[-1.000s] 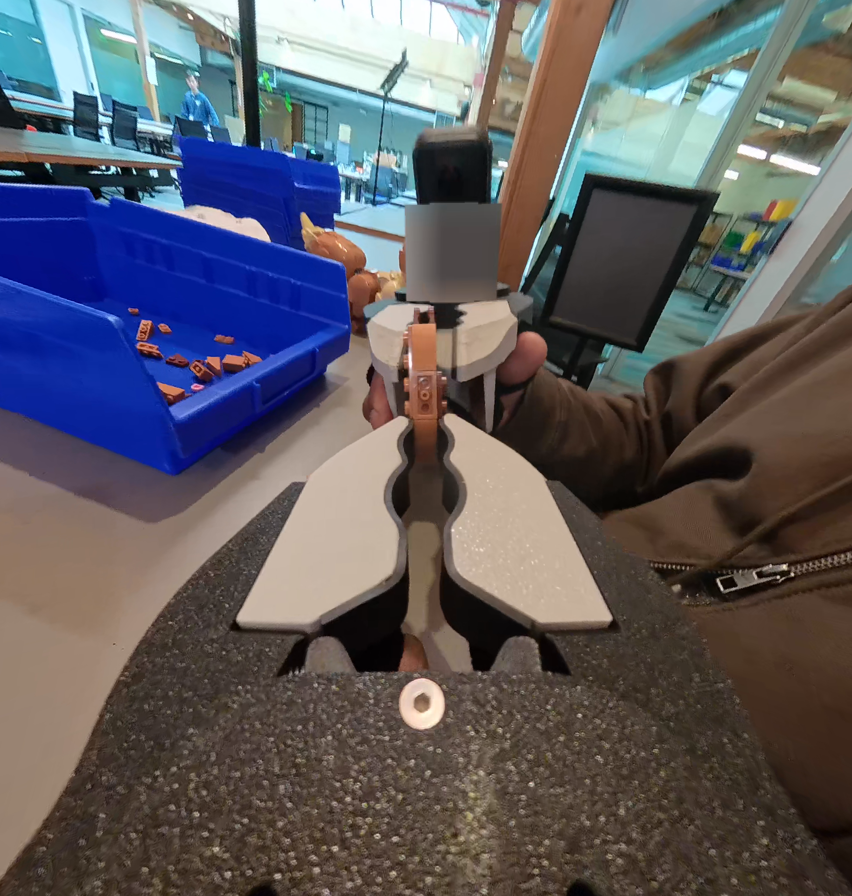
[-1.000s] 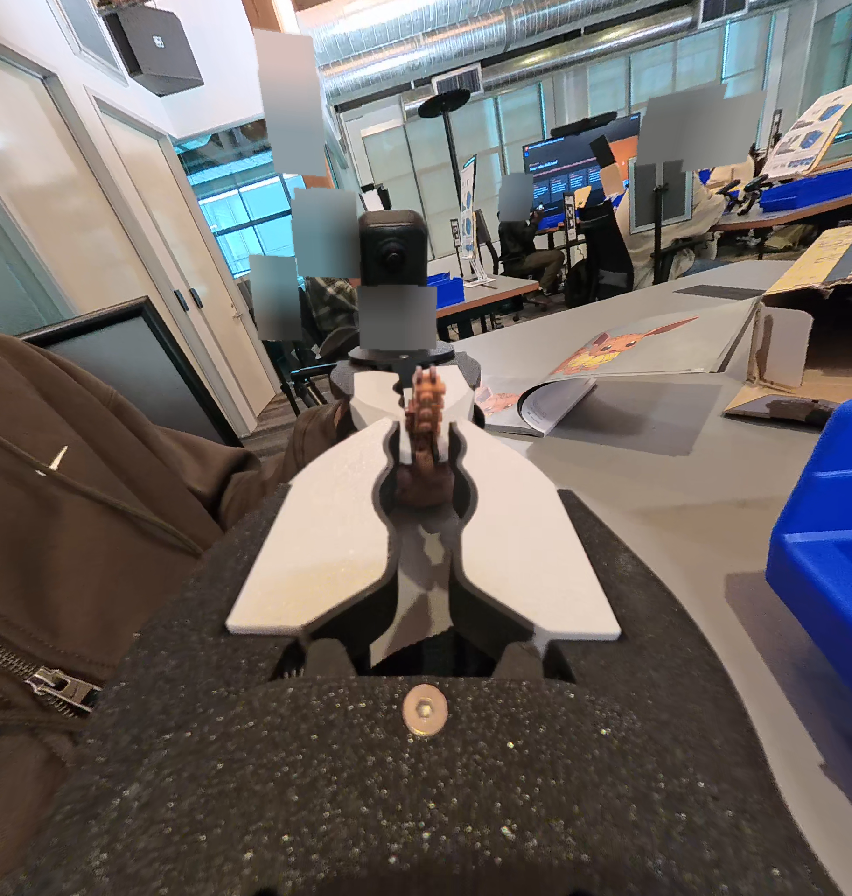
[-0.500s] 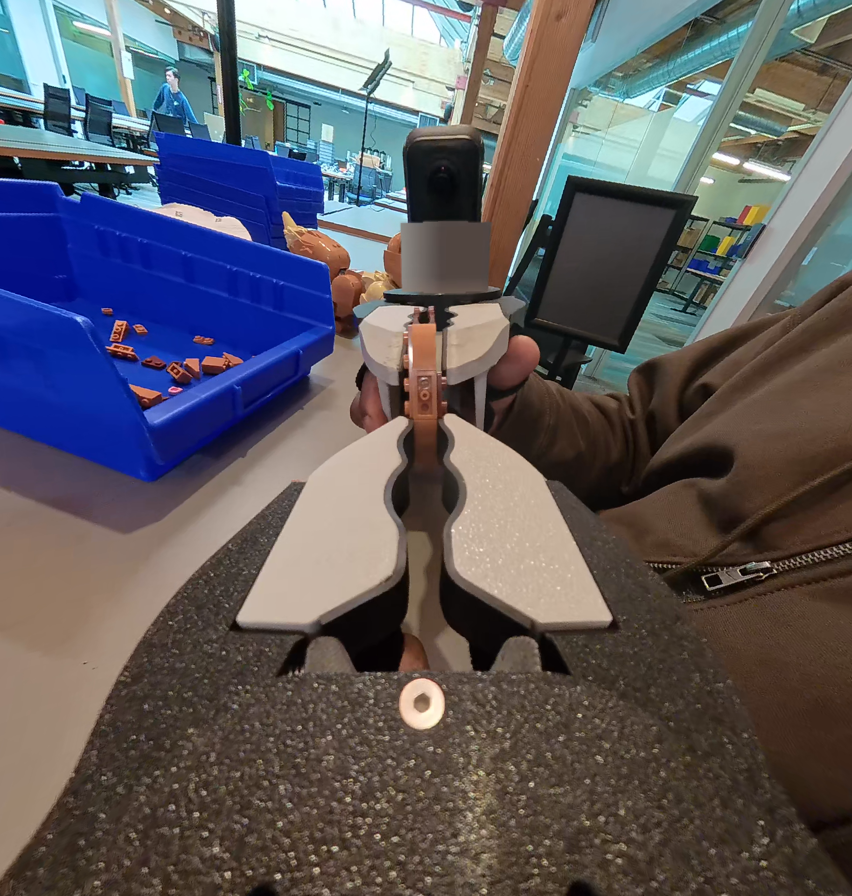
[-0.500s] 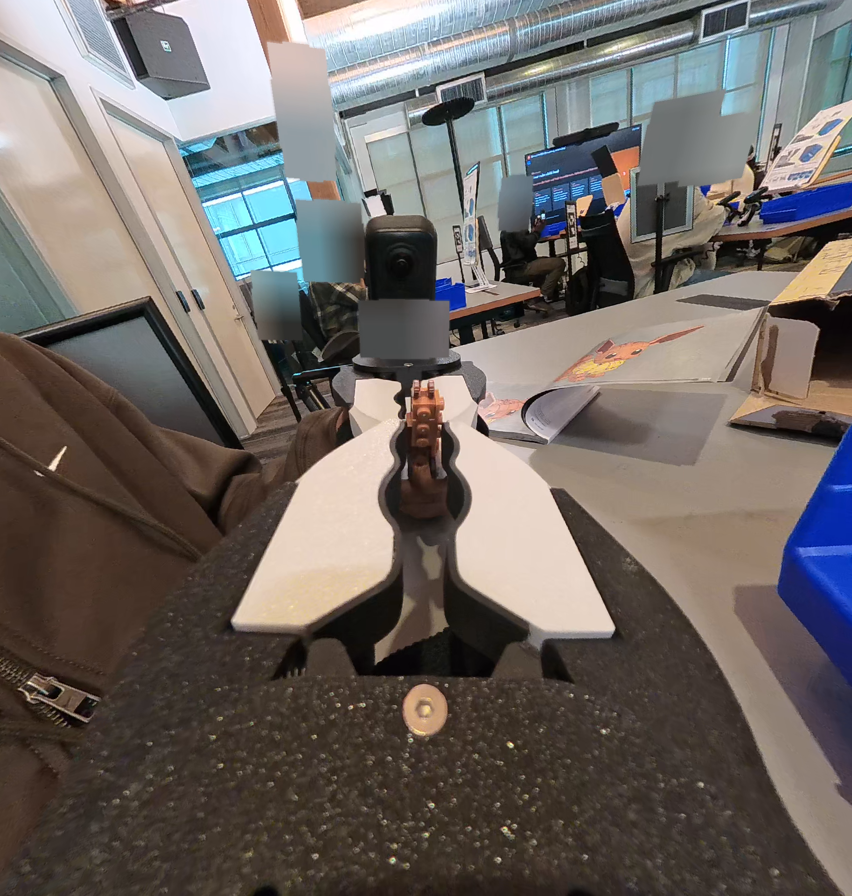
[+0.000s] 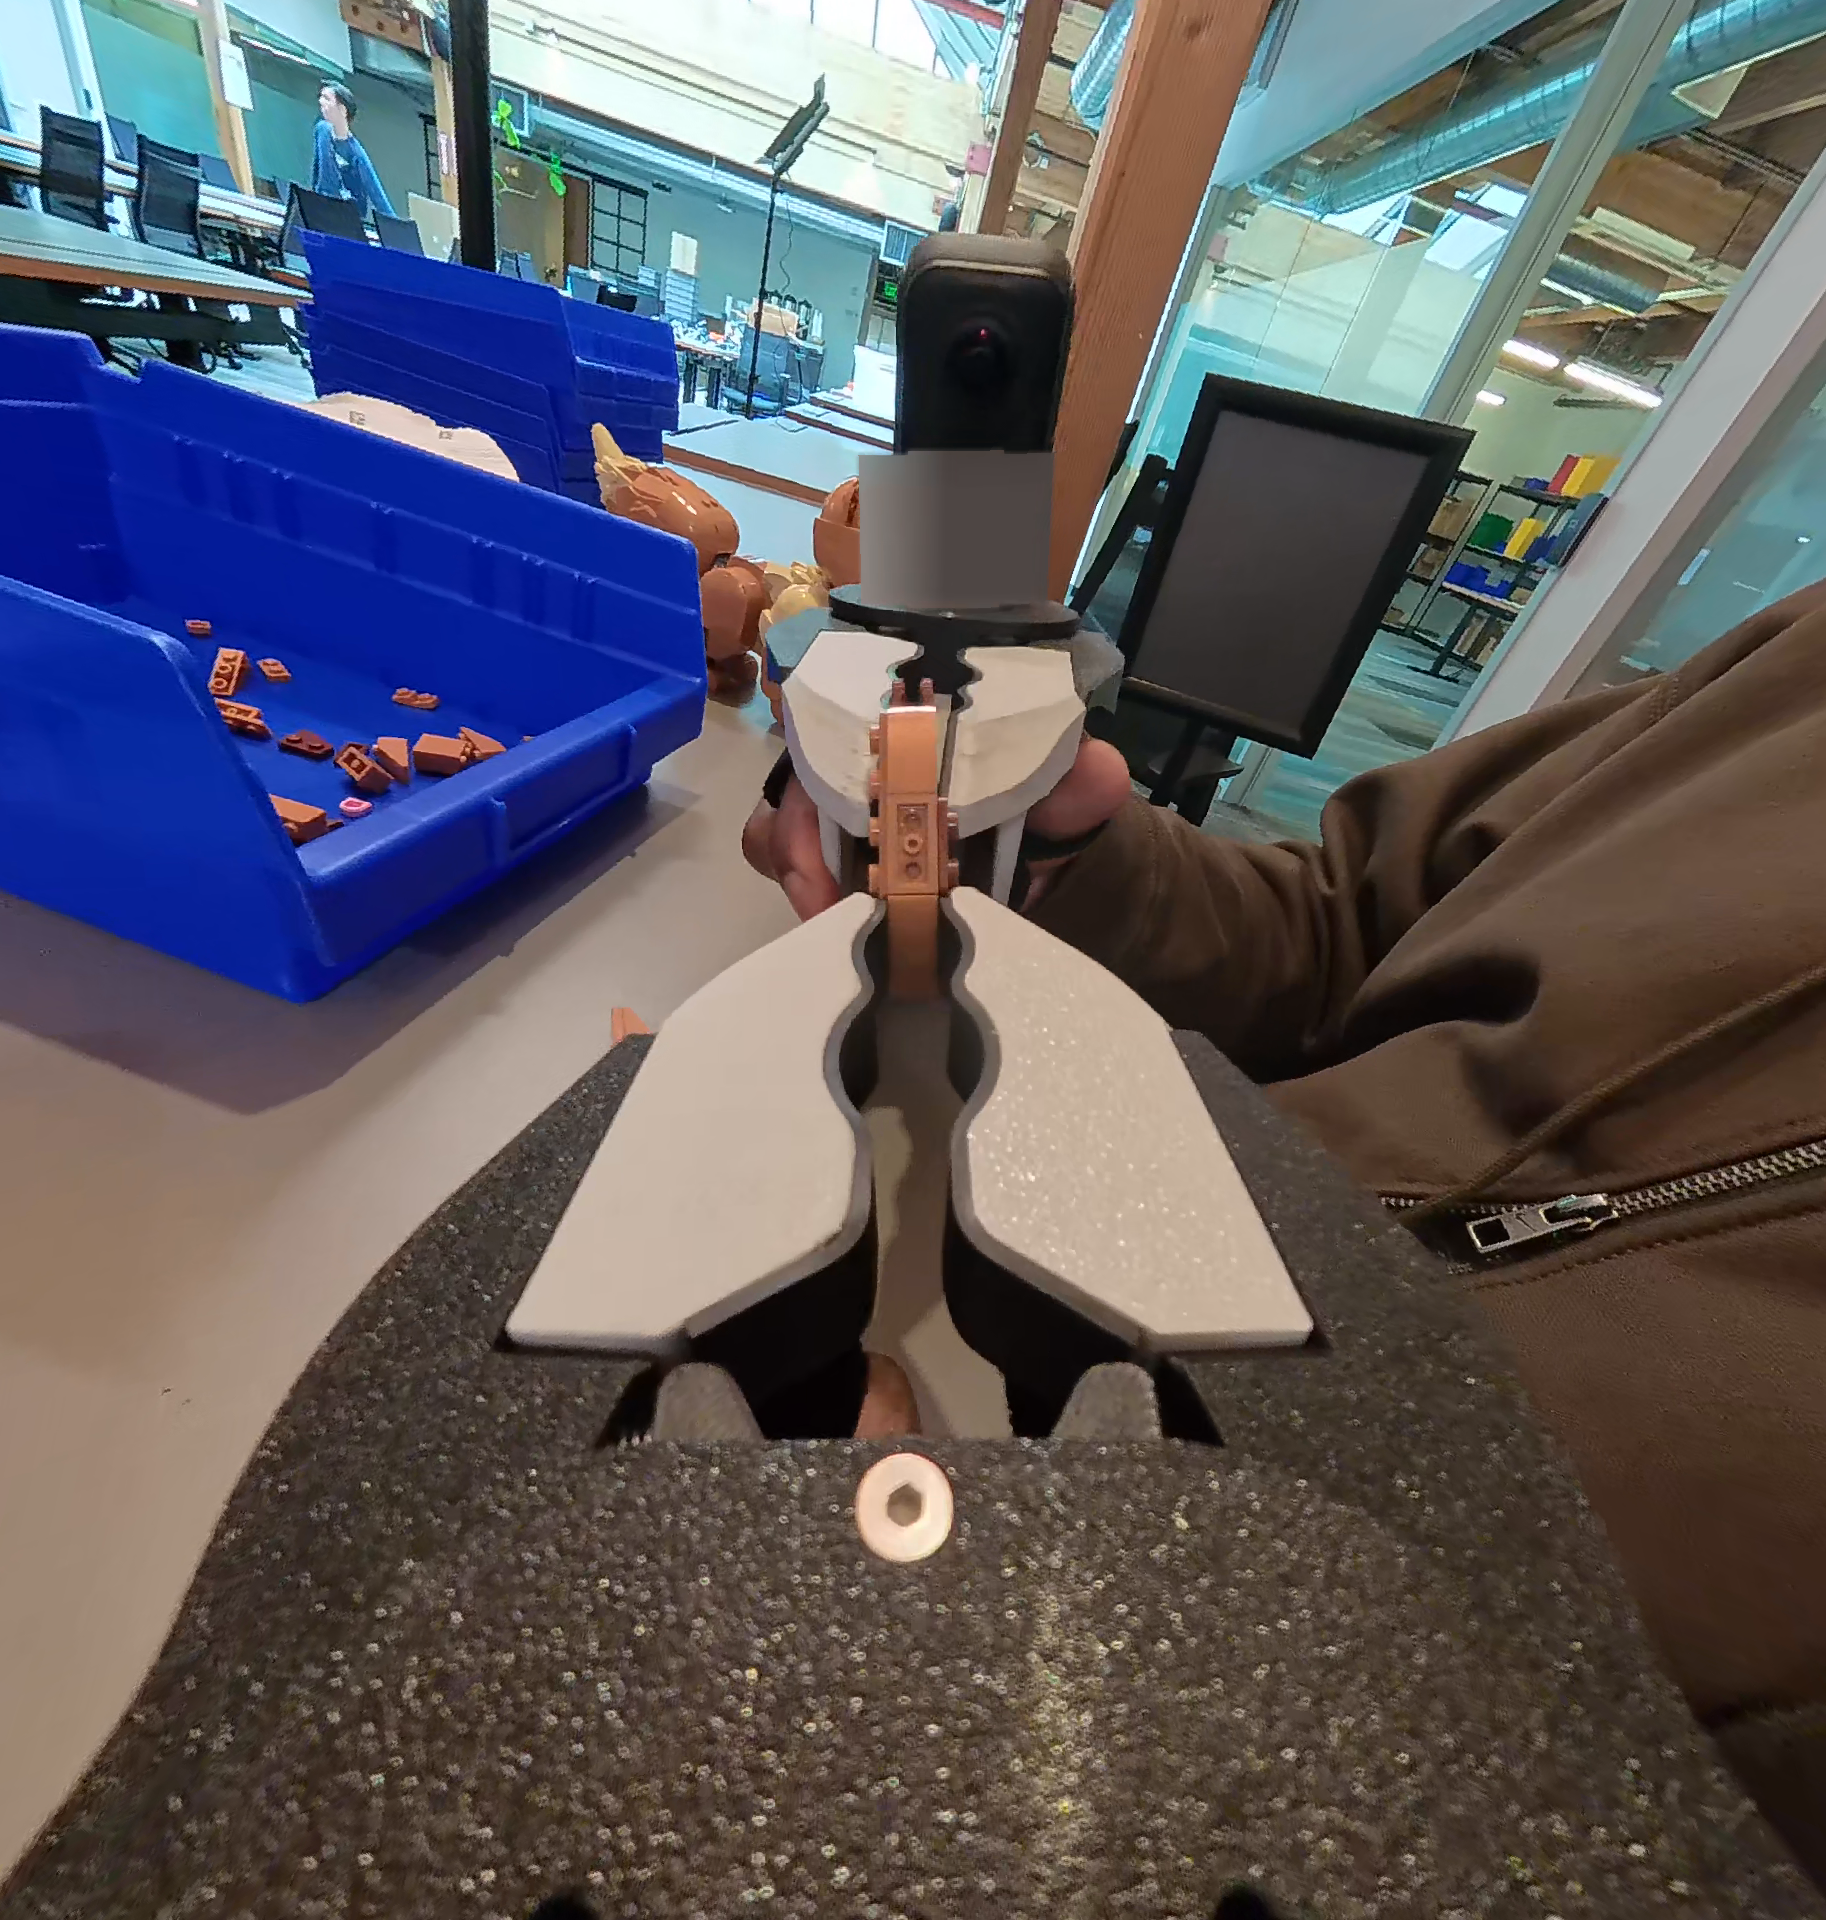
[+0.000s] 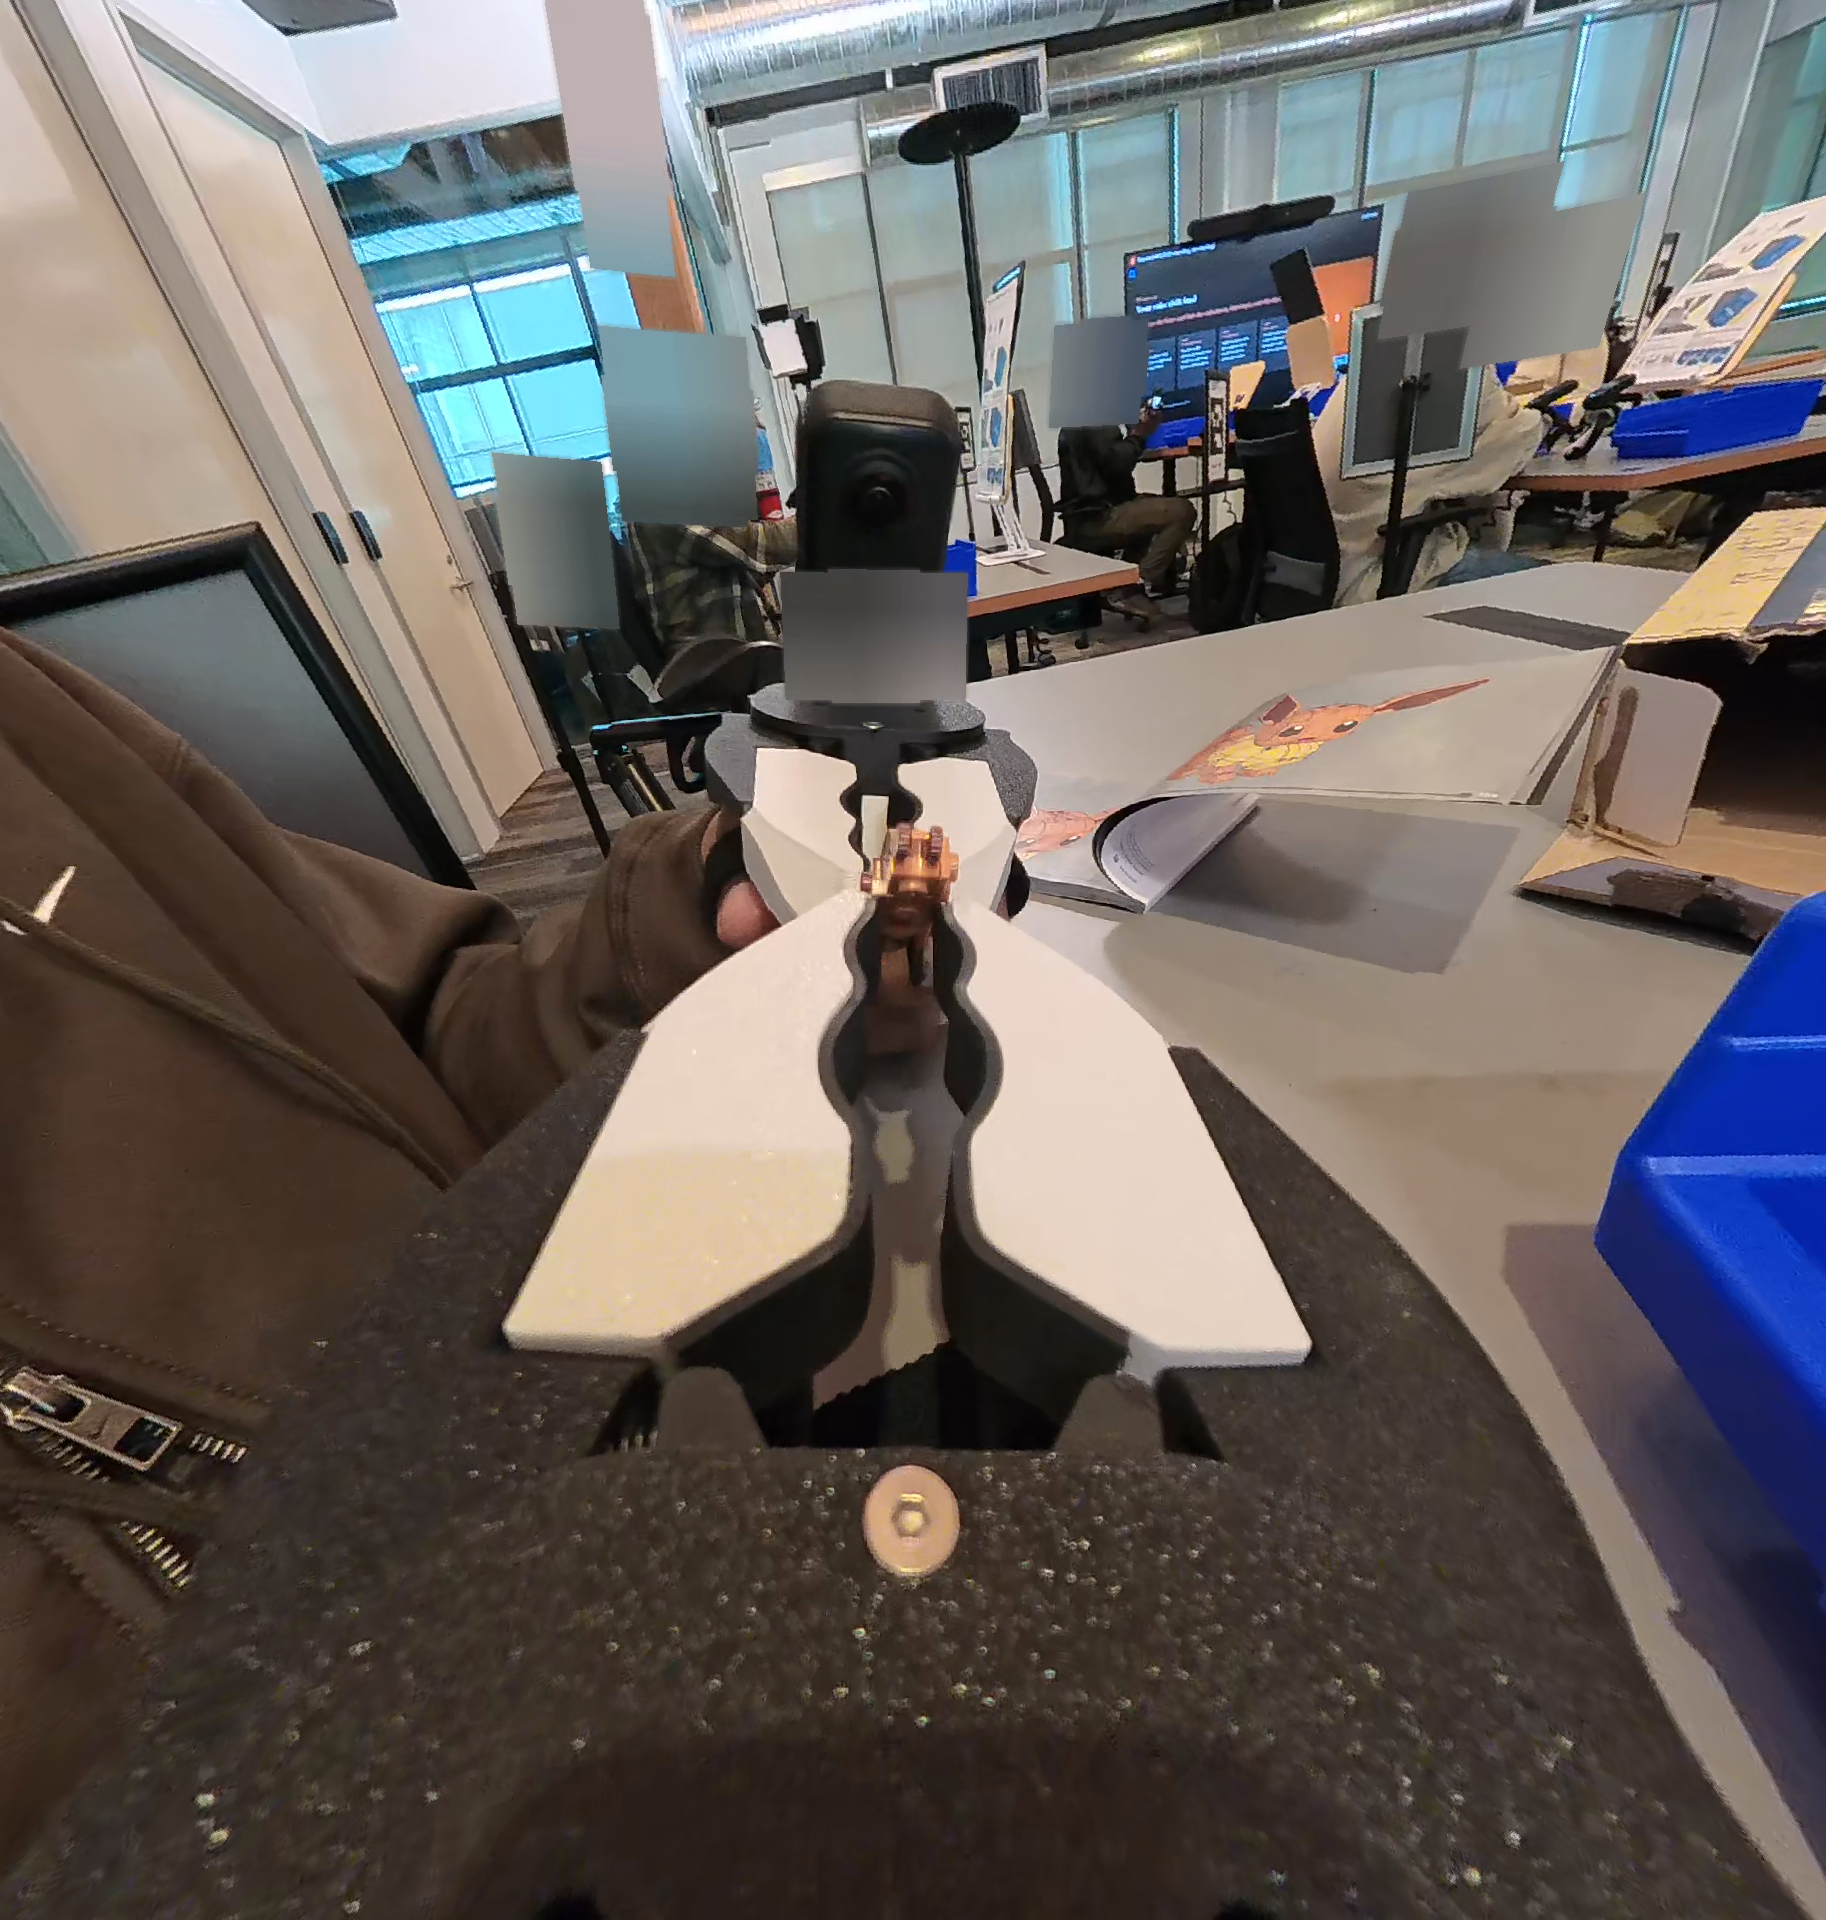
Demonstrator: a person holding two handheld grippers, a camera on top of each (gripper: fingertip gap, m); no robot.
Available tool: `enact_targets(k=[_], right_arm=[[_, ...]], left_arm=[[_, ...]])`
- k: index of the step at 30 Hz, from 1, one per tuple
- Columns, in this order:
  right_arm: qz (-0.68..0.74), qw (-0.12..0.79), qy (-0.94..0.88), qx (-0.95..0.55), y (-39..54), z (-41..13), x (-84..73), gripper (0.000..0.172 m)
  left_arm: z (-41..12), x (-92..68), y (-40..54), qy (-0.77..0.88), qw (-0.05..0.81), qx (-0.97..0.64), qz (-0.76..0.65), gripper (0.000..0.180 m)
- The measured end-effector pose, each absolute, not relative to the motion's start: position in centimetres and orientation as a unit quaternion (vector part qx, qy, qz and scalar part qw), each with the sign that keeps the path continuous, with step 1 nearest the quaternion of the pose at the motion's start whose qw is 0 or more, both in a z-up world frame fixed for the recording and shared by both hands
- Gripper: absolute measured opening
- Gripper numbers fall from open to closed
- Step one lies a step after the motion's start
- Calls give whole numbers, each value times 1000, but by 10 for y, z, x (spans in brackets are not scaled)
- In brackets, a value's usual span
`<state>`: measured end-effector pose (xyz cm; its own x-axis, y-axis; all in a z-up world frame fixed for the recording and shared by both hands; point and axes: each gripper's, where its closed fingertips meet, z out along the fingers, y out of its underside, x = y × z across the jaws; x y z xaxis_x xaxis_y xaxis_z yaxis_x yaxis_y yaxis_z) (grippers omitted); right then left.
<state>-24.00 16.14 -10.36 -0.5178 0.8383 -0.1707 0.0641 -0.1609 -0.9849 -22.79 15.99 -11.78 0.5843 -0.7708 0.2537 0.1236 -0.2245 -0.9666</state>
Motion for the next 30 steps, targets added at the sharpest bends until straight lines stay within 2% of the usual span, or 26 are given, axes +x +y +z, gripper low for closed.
enact_targets(k=[14,15,16,18,20,30], right_arm=[[649,272,-591,-394,164,-107,-233,9],[648,272,-592,-395,165,-107,-232,8],[640,273,-597,-399,168,-110,-230,0],[621,287,-599,-416,180,-116,-229,0],[634,297,-580,-418,189,-109,-225,0],[579,371,-543,-482,237,-113,-224,0]], left_arm=[[-120,-227,160,244,571,-683,-386,8],[-118,-228,160,240,575,-679,-387,8],[-108,-234,160,223,594,-661,-401,8],[-90,-255,155,181,621,-624,-439,8],[-91,-265,155,173,629,-631,-419,8],[-112,-268,171,144,608,-684,-377,8]])
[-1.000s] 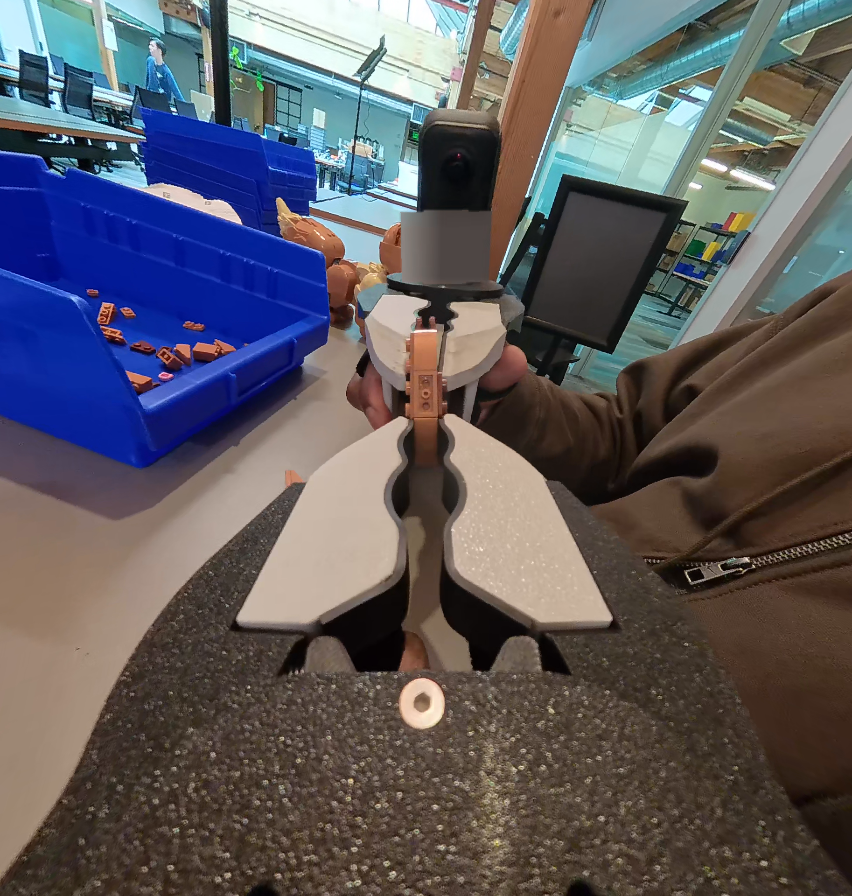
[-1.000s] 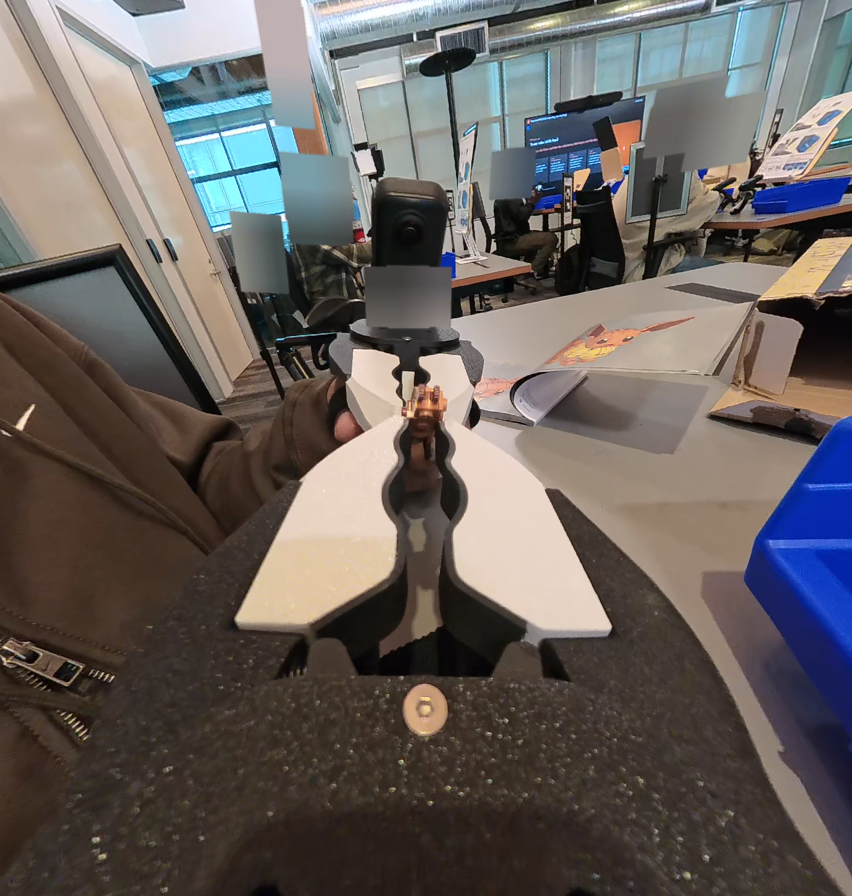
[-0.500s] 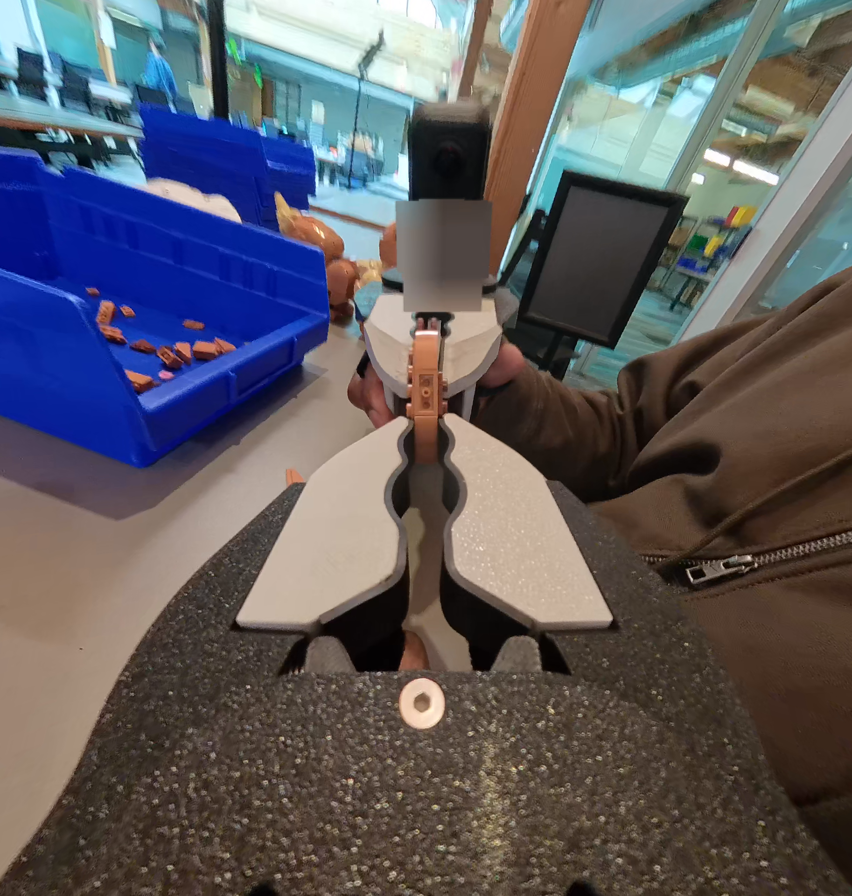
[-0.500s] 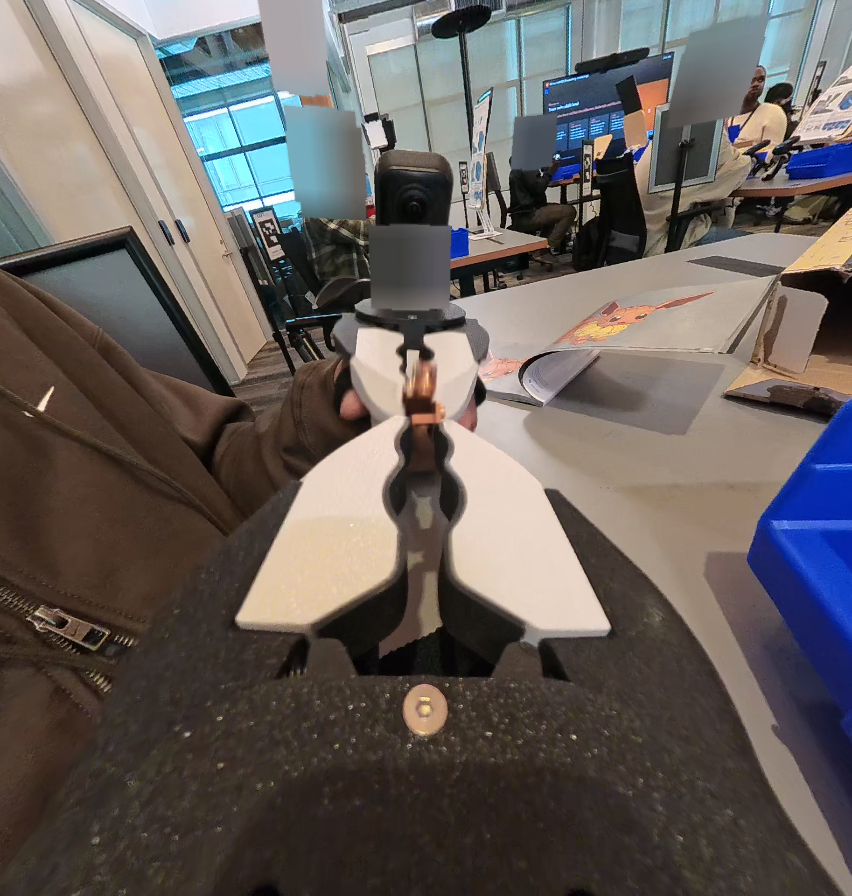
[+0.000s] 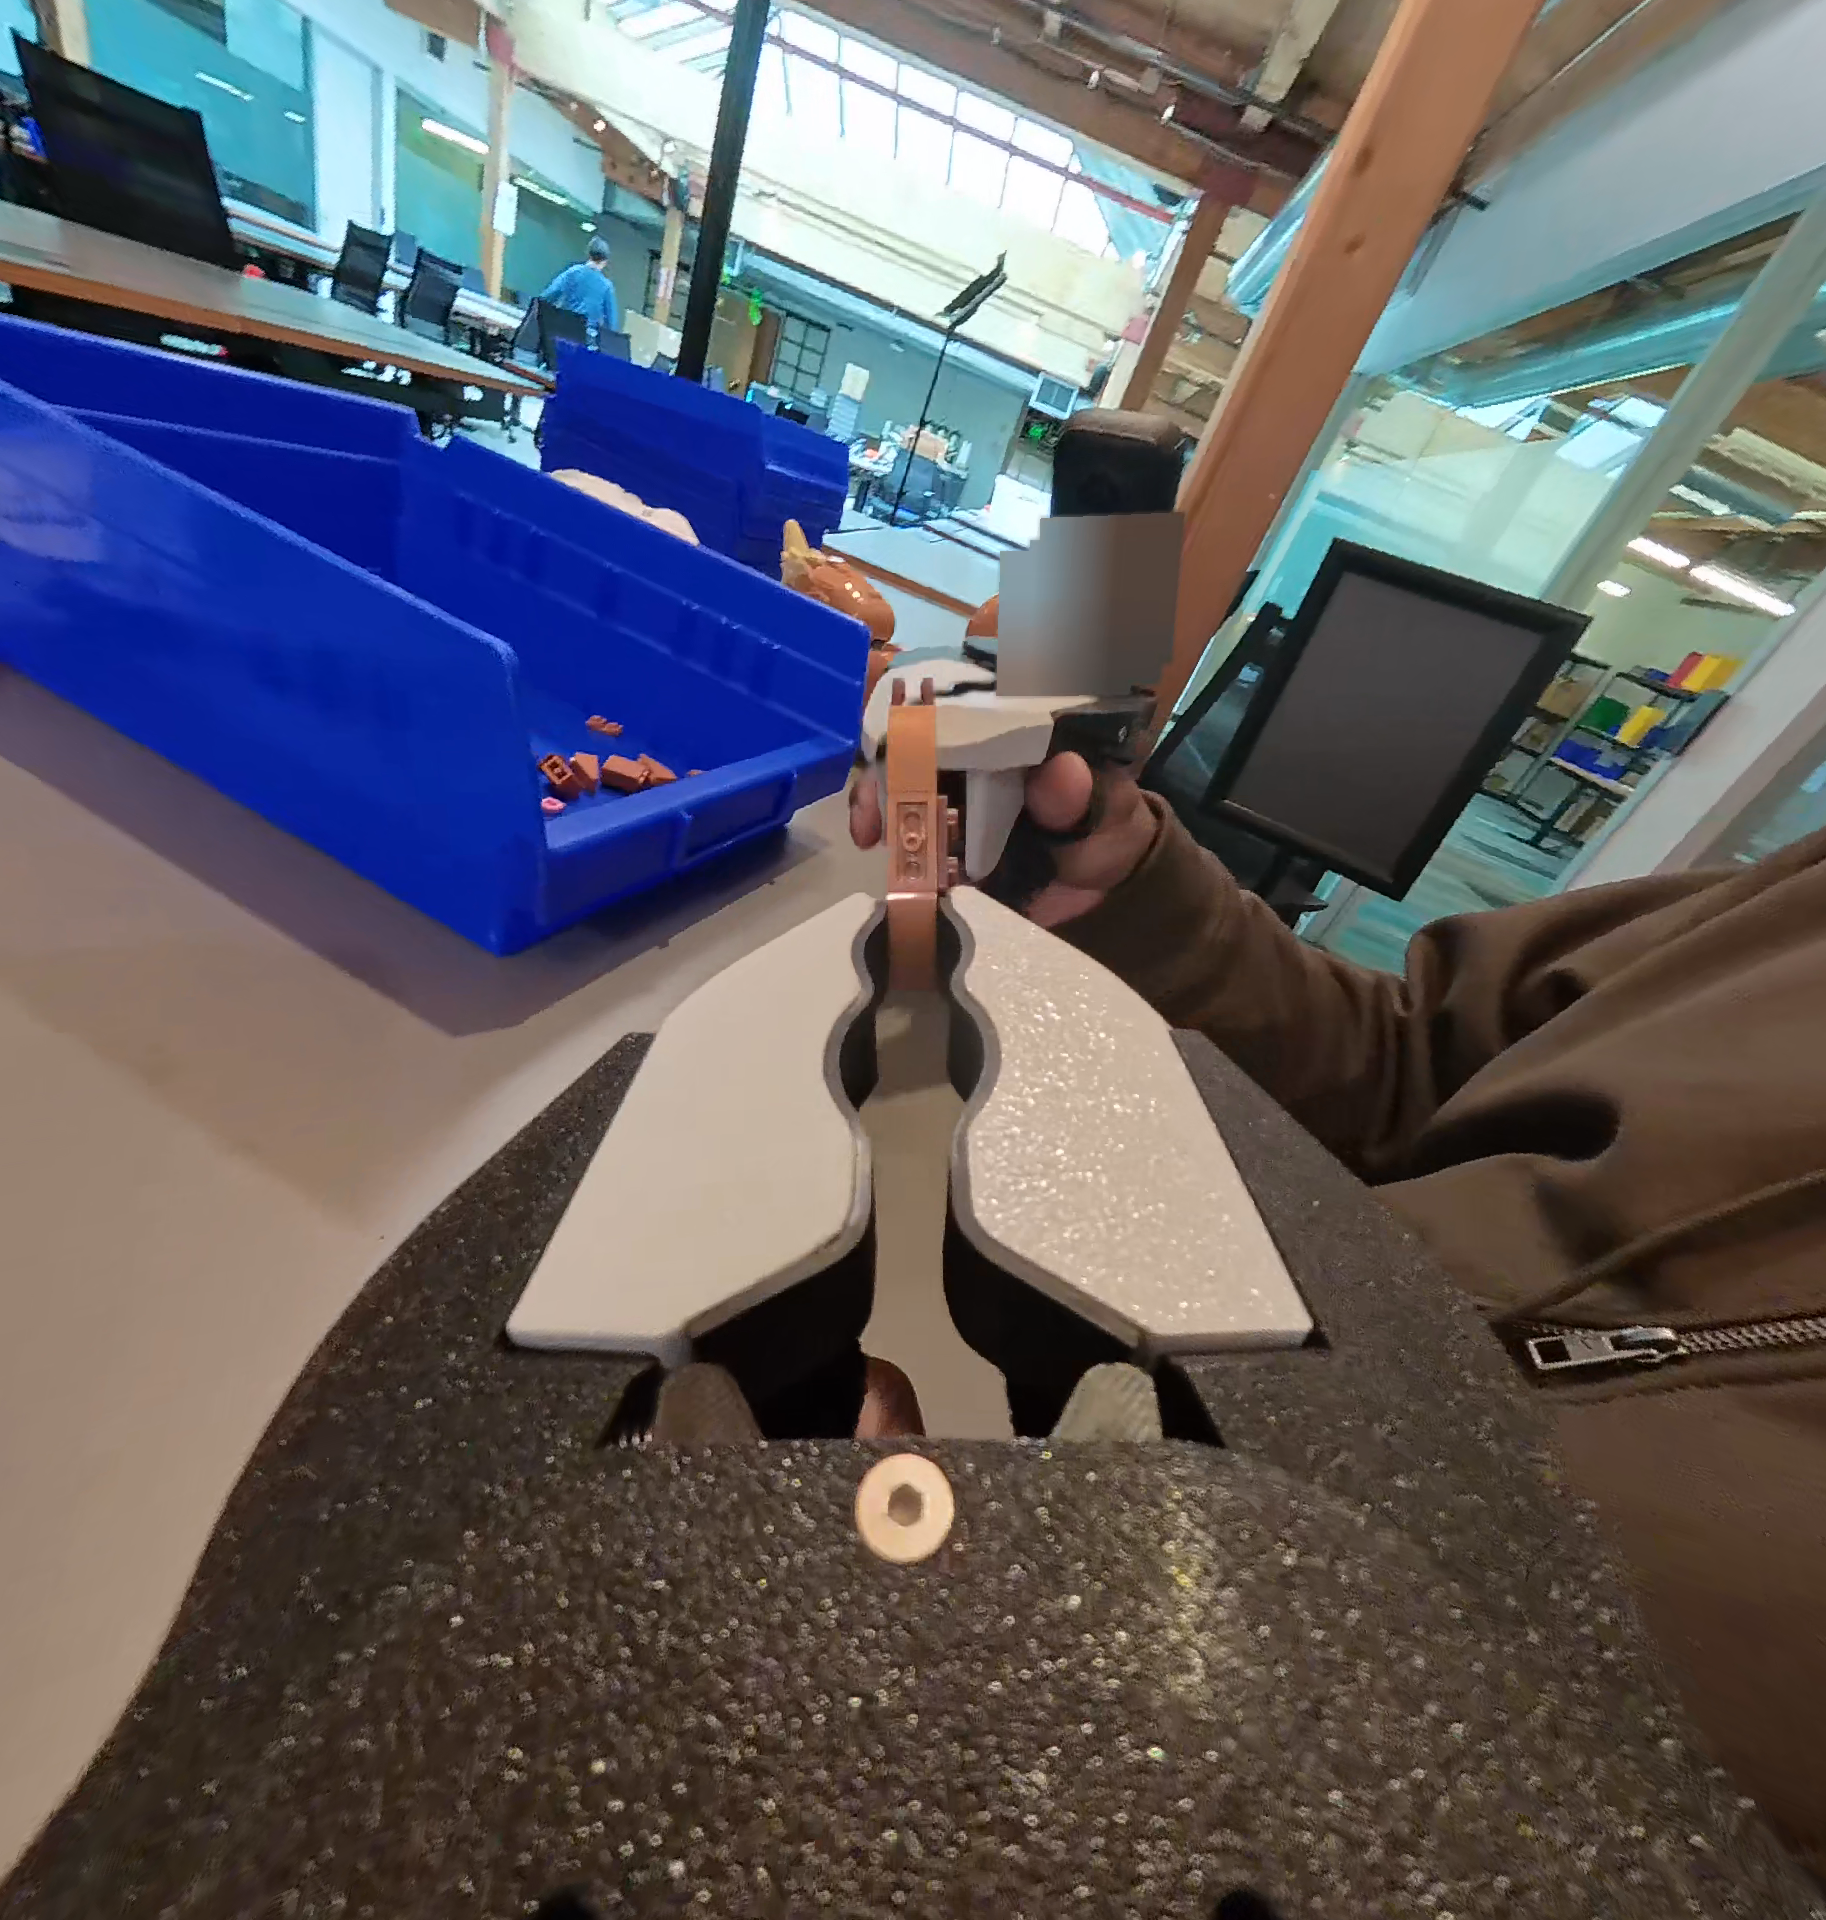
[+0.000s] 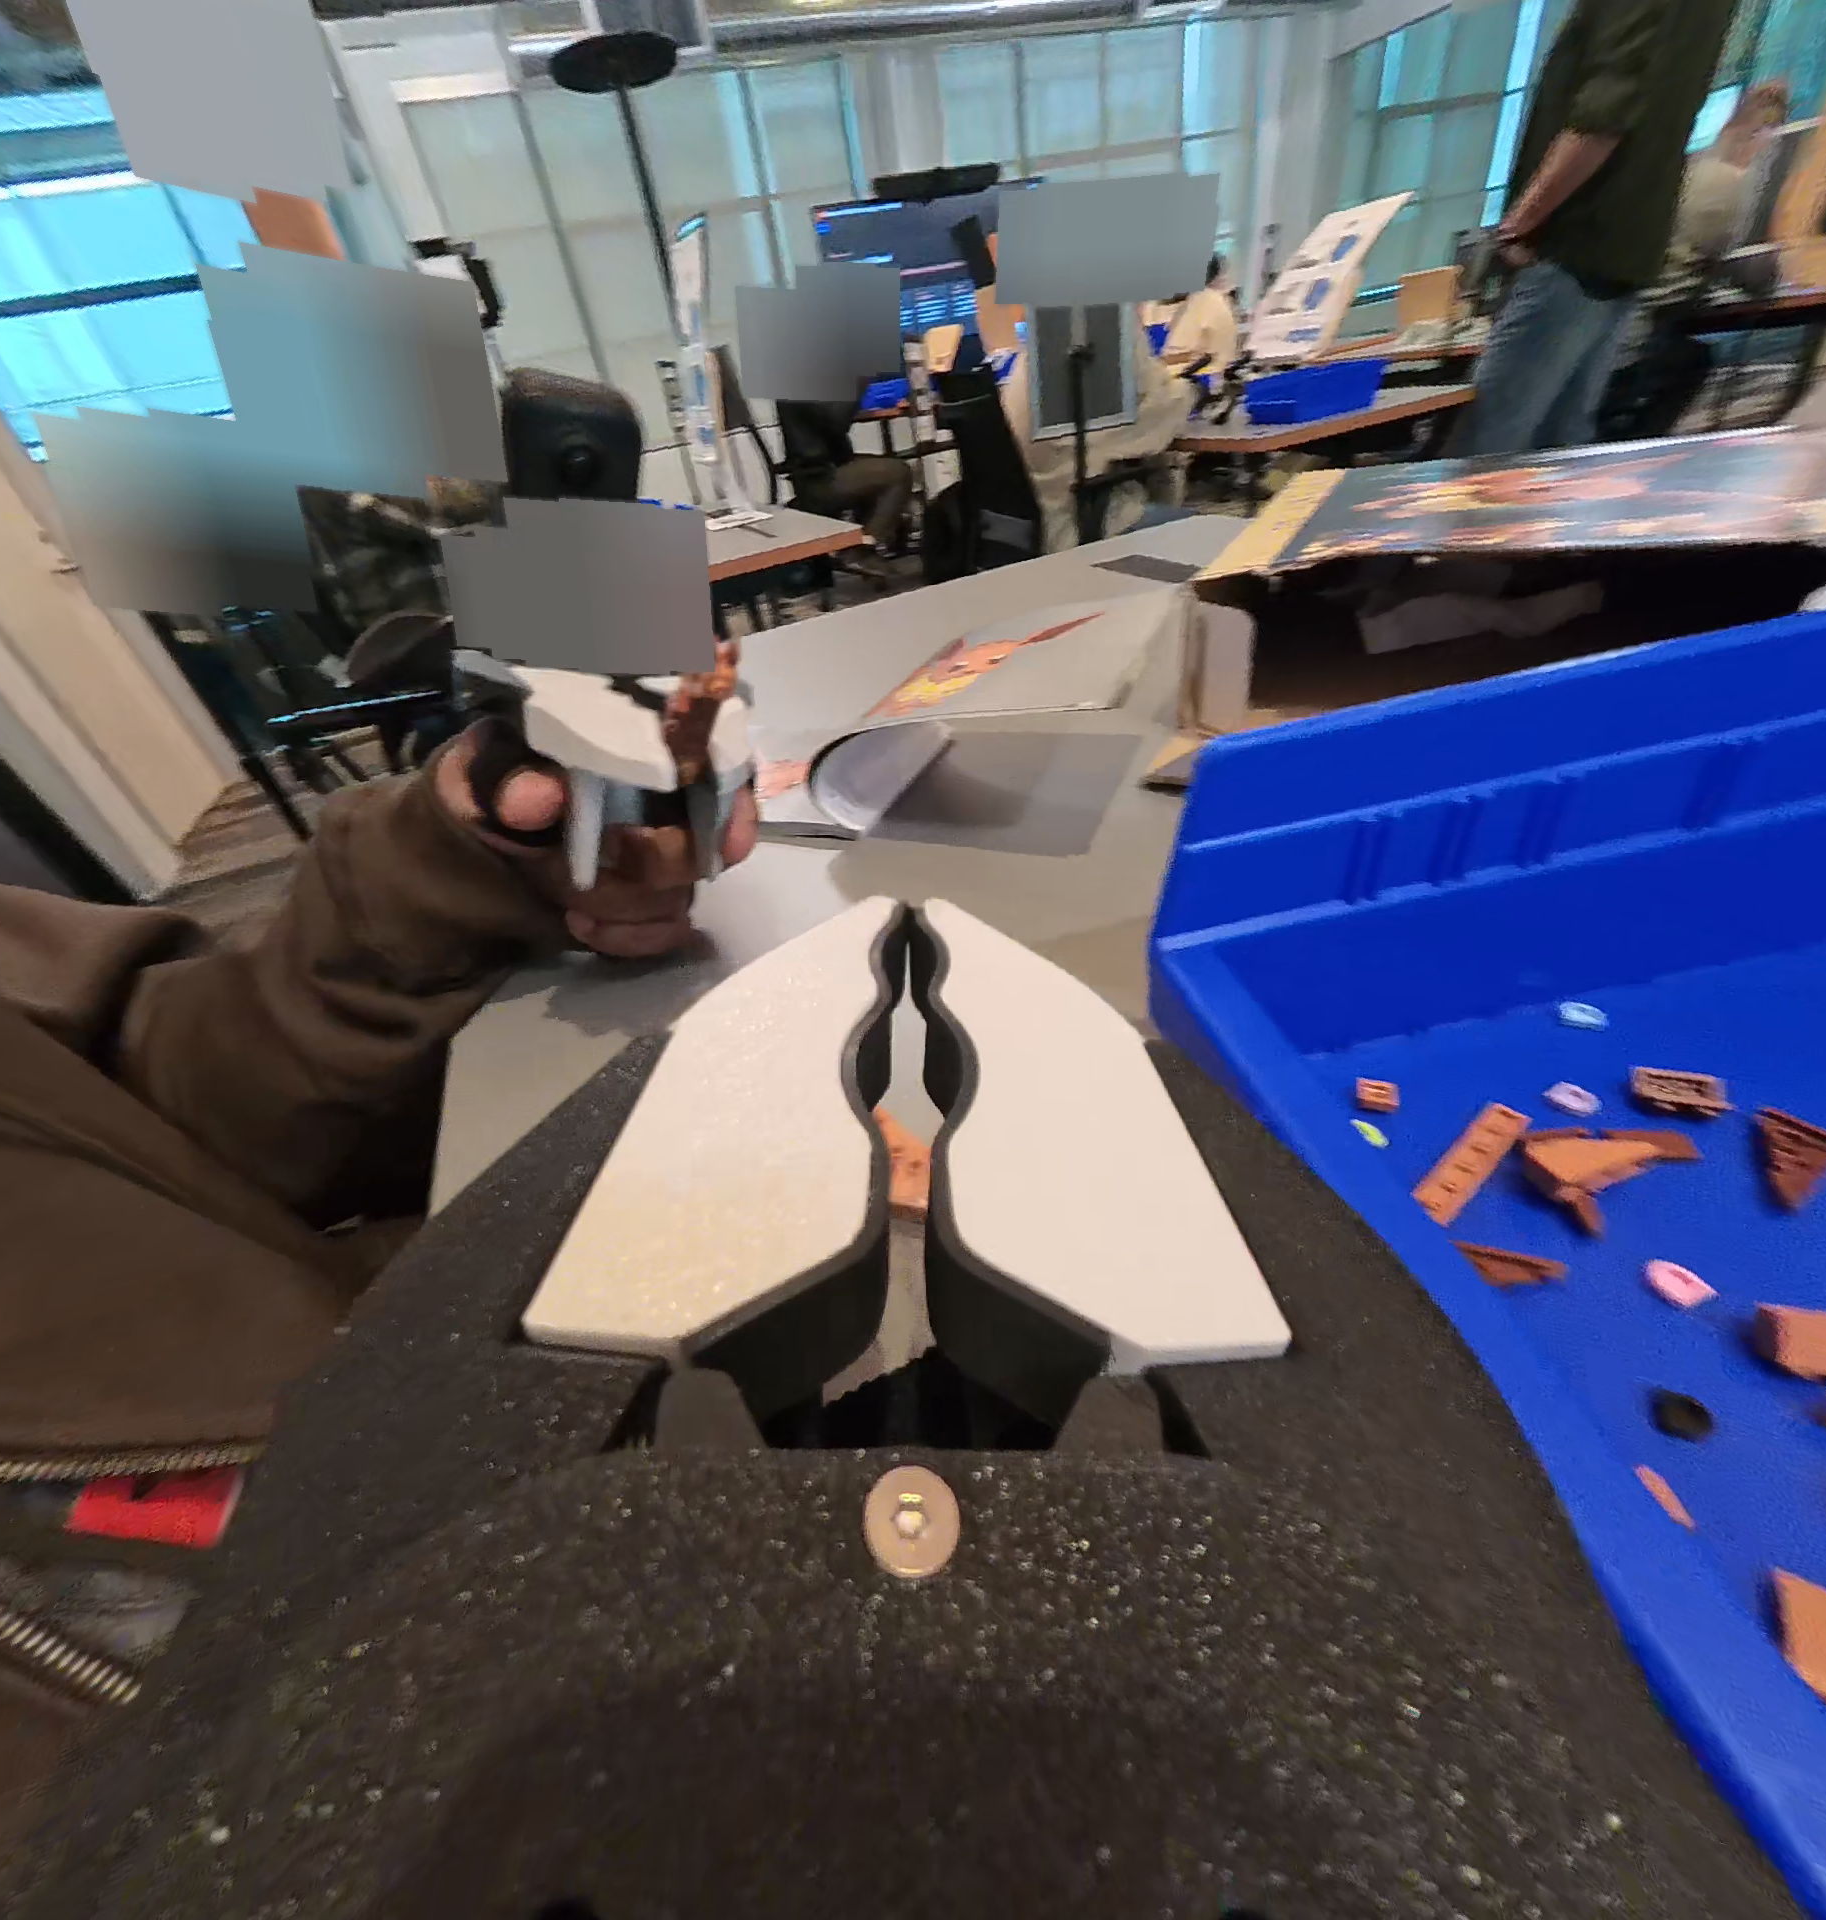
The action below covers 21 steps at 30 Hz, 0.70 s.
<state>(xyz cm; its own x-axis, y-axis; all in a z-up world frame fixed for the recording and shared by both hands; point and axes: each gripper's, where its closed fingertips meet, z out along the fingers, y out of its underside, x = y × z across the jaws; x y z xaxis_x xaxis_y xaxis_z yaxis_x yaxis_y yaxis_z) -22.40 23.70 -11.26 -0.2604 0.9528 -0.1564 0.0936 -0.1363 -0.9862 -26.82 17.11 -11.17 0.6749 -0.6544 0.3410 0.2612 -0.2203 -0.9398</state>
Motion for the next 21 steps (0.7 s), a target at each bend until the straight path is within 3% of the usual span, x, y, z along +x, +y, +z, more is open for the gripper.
enact_targets(k=[6,12,17,21], right_arm=[[578,418,-499,-492,264,-101,-211,0],[583,409,-512,-479,262,-98,-201,2],[444,355,-636,-522,244,-144,-167,23],[366,352,-661,-553,237,-175,-125,25]], left_arm=[[-123,-263,177,152,595,-711,-342,8],[-126,-262,178,155,592,-717,-334,8],[-129,-260,178,163,586,-724,-327,8],[-132,-258,179,167,581,-728,-322,8]])
